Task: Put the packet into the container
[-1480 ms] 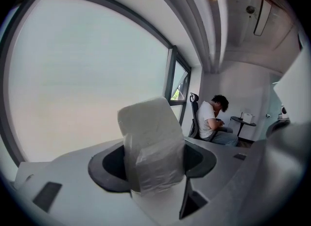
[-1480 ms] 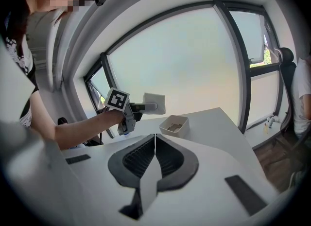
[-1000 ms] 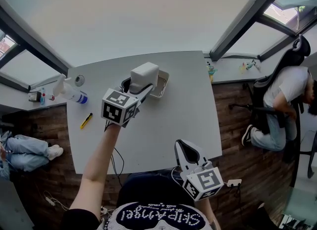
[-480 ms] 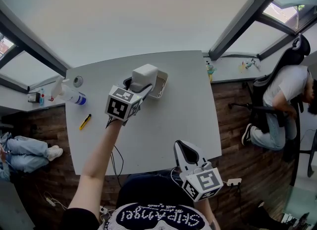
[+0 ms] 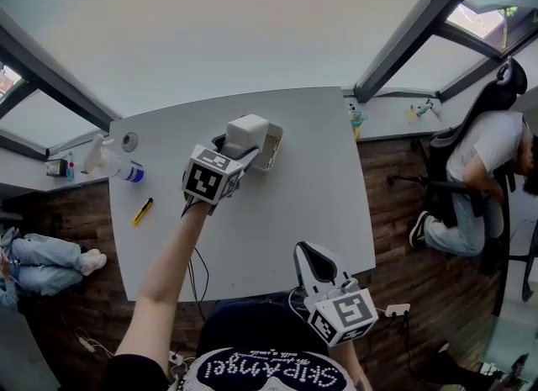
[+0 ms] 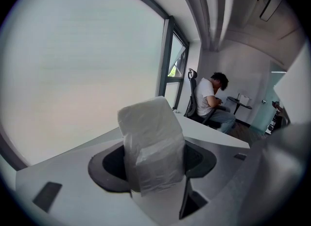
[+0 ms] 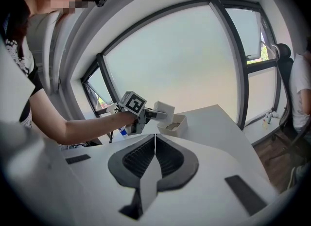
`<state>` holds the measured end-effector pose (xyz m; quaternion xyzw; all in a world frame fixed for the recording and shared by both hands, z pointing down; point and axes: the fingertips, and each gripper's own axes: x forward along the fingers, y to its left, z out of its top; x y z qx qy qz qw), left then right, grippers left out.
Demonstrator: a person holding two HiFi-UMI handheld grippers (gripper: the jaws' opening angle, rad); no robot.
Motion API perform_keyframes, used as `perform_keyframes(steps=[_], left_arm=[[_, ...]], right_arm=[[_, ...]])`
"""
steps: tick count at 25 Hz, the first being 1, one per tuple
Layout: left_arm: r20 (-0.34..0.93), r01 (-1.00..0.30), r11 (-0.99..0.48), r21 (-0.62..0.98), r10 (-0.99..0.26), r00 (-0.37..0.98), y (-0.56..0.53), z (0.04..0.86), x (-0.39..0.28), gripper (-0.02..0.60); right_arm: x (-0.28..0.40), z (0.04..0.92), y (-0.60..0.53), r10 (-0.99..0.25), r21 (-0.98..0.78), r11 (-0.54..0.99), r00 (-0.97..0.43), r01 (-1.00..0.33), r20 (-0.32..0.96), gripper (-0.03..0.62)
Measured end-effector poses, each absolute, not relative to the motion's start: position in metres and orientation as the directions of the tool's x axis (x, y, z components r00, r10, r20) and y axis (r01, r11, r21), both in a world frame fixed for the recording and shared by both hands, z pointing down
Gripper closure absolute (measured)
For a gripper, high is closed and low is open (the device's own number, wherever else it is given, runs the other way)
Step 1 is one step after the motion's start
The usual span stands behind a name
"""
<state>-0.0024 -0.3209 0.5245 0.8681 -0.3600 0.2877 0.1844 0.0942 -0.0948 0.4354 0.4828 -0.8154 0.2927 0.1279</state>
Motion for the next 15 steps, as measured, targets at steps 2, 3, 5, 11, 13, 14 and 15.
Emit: perform_keyframes(steps=[2,3,5,11,13,14,15], left_arm=[[0.655,-0.73,-0.675,0.111,-0.502,0.564,-0.322,0.53,-0.001,0.301],[0.663,-0.728,-0.676,0.11,-0.495,0.561,-0.322,0.532,-0.001,0.299],[0.676,-0.725,-0.68,0.109,-0.484,0.556,-0.324,0.536,0.0,0.301],[0.722,-0.703,-0.703,0.109,-0.43,0.542,-0.327,0.548,0.005,0.299],[0.746,-0.693,-0.711,0.116,-0.399,0.534,-0.325,0.554,0.006,0.301],[0.755,-0.689,-0.714,0.124,-0.382,0.532,-0.325,0.556,0.007,0.301],[0.762,-0.685,-0.716,0.134,-0.367,0.533,-0.324,0.558,0.008,0.299]], right_arm=[[0.095,0.436,-0.094,-0.712,-0.357,0.358,-0.5,-0.863,0.494,0.577],[0.095,0.437,-0.094,-0.712,-0.358,0.357,-0.5,-0.863,0.494,0.577],[0.095,0.438,-0.095,-0.712,-0.359,0.36,-0.502,-0.861,0.491,0.577],[0.097,0.44,-0.097,-0.709,-0.369,0.349,-0.5,-0.861,0.497,0.577],[0.098,0.441,-0.098,-0.709,-0.371,0.349,-0.501,-0.861,0.497,0.577],[0.098,0.442,-0.098,-0.708,-0.372,0.348,-0.501,-0.861,0.497,0.577],[0.098,0.443,-0.098,-0.708,-0.373,0.347,-0.501,-0.861,0.498,0.577]])
